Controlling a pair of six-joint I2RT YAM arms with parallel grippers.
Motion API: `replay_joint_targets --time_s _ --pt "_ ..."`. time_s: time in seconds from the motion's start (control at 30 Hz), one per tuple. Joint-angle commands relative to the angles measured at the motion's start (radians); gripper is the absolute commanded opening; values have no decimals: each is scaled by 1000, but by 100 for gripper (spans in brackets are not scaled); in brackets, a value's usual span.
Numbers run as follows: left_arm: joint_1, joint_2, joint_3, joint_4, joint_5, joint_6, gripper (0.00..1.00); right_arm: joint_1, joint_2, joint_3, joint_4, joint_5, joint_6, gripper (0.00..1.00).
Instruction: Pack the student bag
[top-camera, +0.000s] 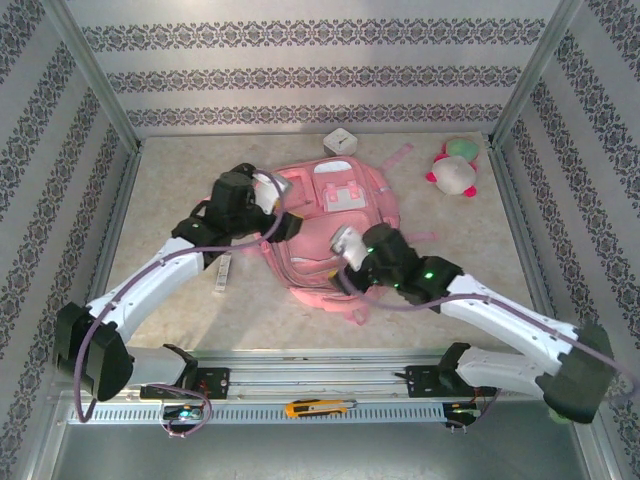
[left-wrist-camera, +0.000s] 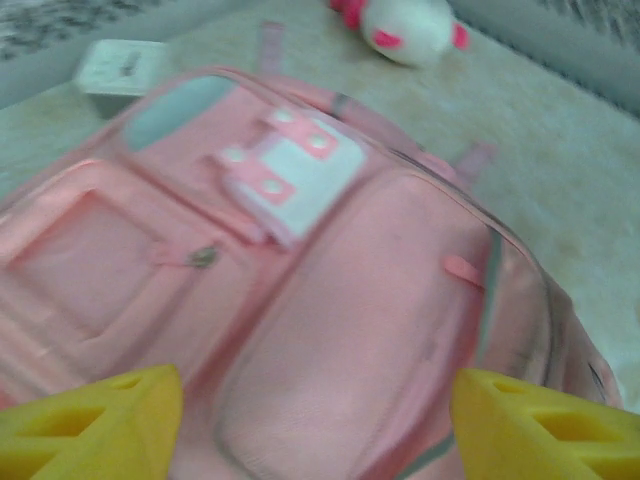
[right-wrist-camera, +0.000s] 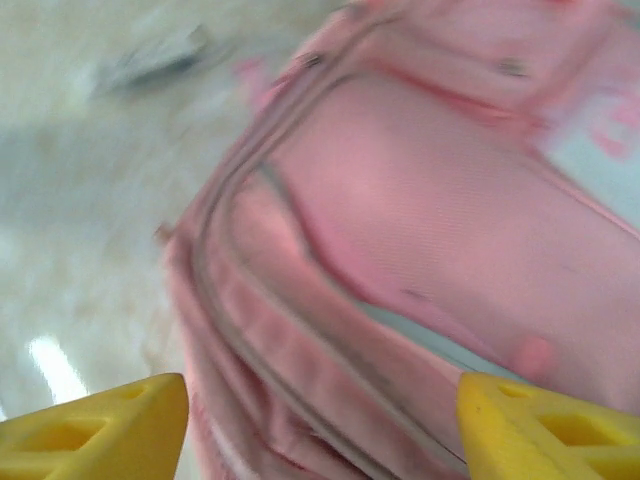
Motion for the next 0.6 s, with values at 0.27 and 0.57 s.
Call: replay_joint_targets --time_s 0.27,0.57 --pt "117 -77 -154 116 90 -220 70 96 308 92 -4 34 -544 68" --pt "141 -75 -183 175 125 -274 70 85 415 102 39 -47 -515 66"
